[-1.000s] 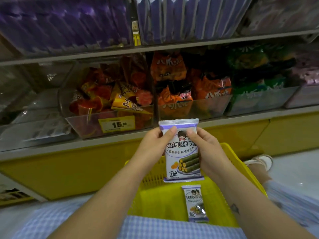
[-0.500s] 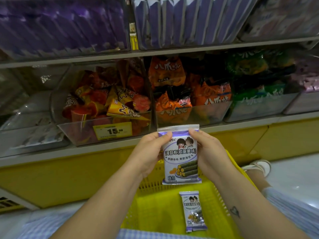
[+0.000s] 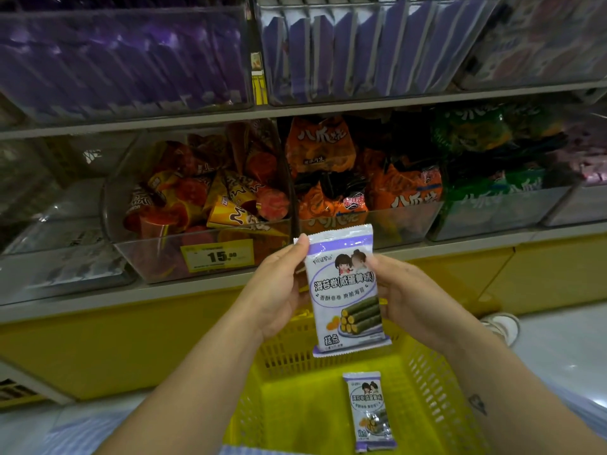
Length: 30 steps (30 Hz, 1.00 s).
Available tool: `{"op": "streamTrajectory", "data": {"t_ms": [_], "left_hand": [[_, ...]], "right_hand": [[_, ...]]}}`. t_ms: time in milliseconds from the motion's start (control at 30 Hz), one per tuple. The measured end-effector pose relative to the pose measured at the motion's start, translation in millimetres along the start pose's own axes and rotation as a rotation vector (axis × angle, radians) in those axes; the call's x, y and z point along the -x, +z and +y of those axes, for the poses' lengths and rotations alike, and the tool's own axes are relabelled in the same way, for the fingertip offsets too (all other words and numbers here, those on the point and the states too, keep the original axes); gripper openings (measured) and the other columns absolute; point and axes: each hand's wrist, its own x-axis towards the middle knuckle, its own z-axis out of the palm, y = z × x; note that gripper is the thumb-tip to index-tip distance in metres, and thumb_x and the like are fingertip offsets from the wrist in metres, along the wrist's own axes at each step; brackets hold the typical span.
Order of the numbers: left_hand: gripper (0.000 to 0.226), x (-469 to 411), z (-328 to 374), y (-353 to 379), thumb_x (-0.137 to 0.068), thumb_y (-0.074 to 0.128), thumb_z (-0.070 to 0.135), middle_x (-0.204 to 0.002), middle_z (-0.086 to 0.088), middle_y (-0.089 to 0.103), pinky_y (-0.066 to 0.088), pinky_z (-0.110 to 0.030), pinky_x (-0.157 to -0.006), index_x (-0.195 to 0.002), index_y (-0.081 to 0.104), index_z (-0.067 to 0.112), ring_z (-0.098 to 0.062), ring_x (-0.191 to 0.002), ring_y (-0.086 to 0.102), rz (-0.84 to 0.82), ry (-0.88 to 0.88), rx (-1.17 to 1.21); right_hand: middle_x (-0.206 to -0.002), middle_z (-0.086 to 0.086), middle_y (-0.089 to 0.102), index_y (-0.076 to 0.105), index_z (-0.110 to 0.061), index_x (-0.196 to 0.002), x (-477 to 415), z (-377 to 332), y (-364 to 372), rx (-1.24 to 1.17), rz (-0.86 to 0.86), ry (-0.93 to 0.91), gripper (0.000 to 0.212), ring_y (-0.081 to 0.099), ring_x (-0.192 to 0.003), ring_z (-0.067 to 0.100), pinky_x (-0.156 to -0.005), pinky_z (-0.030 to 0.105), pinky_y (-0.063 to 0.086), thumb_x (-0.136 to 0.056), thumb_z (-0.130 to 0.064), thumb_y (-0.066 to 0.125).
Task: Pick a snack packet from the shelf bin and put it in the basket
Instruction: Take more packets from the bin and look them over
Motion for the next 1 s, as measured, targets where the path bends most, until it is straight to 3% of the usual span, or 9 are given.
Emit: {"op": "streamTrajectory", "data": {"t_ms": [100, 167, 267, 333, 433, 633, 833, 900, 1000], "left_hand": [[0.036, -1, 6, -2, -0.098, 0.044, 0.04, -0.095, -0.006, 0.075, 0.056, -0.026, -0.059, -0.104, 0.069, 0.014, -0.012, -0.078, 0.07, 0.02, -0.003, 0.111], [0.037, -1, 8, -3, -0.095, 0.047, 0.041, -0.1, -0.007, 0.074, 0.058, -0.031, -0.063, -0.107, 0.069, 0.014, -0.014, -0.083, 0.07, 0.006, -0.025, 0.122], [0.041, 1, 10, -7, -0.083, 0.058, 0.039, -0.112, -0.004, 0.072, 0.059, -0.037, -0.07, -0.119, 0.063, 0.019, -0.019, -0.095, 0.07, -0.112, -0.062, 0.0], [0.049, 4, 10, -9, -0.077, 0.067, 0.03, -0.117, -0.004, 0.071, 0.058, -0.034, -0.069, -0.125, 0.058, 0.022, -0.022, -0.102, 0.069, -0.21, -0.089, -0.13], [0.058, 6, 6, -9, -0.068, 0.075, 0.02, -0.115, 0.0, 0.072, 0.057, -0.027, -0.072, -0.124, 0.058, 0.024, -0.015, -0.101, 0.069, -0.268, -0.088, -0.203], [0.064, 4, 3, -6, -0.08, 0.068, -0.007, -0.122, 0.001, 0.069, 0.055, -0.023, -0.074, -0.132, 0.051, 0.026, -0.012, -0.104, 0.068, -0.257, 0.104, -0.239], [0.079, 2, 5, -3, -0.077, 0.071, -0.009, -0.113, 0.01, 0.071, 0.056, -0.023, -0.076, -0.13, 0.045, 0.042, -0.012, -0.097, 0.07, -0.189, 0.307, -0.317], [0.08, 3, 6, -1, -0.08, 0.072, -0.003, -0.124, 0.016, 0.064, 0.056, -0.027, -0.082, -0.131, 0.042, 0.051, -0.011, -0.099, 0.068, -0.099, 0.415, -0.472], [0.066, 5, 3, 3, -0.085, 0.071, 0.012, -0.136, 0.026, 0.044, 0.046, -0.028, -0.103, -0.126, 0.044, 0.056, 0.002, -0.12, 0.051, 0.018, 0.546, -0.76]], "right_hand": [[-0.11, 0.016, 0.071, 0.066, -0.006, -0.113, 8, 0, -9, 0.036, -0.133, 0.143, 0.037, 0.07, -0.097, 0.024, -0.08, 0.033, 0.057, -0.083, -0.026, 0.061], [-0.107, 0.019, 0.071, 0.066, -0.002, -0.11, 9, 0, -9, 0.001, -0.119, 0.16, 0.034, 0.07, -0.093, 0.024, -0.078, 0.032, 0.059, -0.082, -0.021, 0.06], [-0.1, 0.016, 0.073, 0.069, -0.004, -0.102, 7, -5, -7, -0.018, -0.057, 0.114, 0.03, 0.072, -0.085, 0.02, -0.068, 0.028, 0.059, -0.081, -0.024, 0.059], [-0.101, 0.014, 0.074, 0.07, -0.006, -0.105, 5, -11, -6, -0.023, -0.017, 0.066, 0.034, 0.072, -0.086, 0.019, -0.066, 0.026, 0.058, -0.08, -0.028, 0.06], [-0.104, 0.012, 0.074, 0.07, -0.008, -0.108, 3, -15, -4, -0.025, 0.048, 0.002, 0.04, 0.072, -0.089, 0.019, -0.067, 0.024, 0.057, -0.078, -0.033, 0.062], [-0.094, 0.012, 0.076, 0.072, -0.007, -0.097, 1, -20, -3, -0.115, 0.114, -0.082, 0.034, 0.074, -0.075, 0.016, -0.056, 0.02, 0.055, -0.076, -0.032, 0.064], [-0.094, 0.013, 0.076, 0.07, -0.004, -0.101, -1, -26, 1, -0.18, 0.152, -0.107, 0.037, 0.073, -0.075, 0.017, -0.054, 0.022, 0.055, -0.074, -0.029, 0.064], [-0.096, 0.014, 0.074, 0.069, -0.004, -0.103, -3, -25, 2, -0.203, 0.183, -0.11, 0.037, 0.071, -0.077, 0.025, -0.063, 0.026, 0.056, -0.075, -0.028, 0.065], [-0.105, 0.016, 0.072, 0.063, -0.006, -0.111, -3, -22, 4, -0.128, 0.252, -0.156, 0.031, 0.064, -0.088, 0.034, -0.078, 0.038, 0.05, -0.084, -0.02, 0.066]]}}
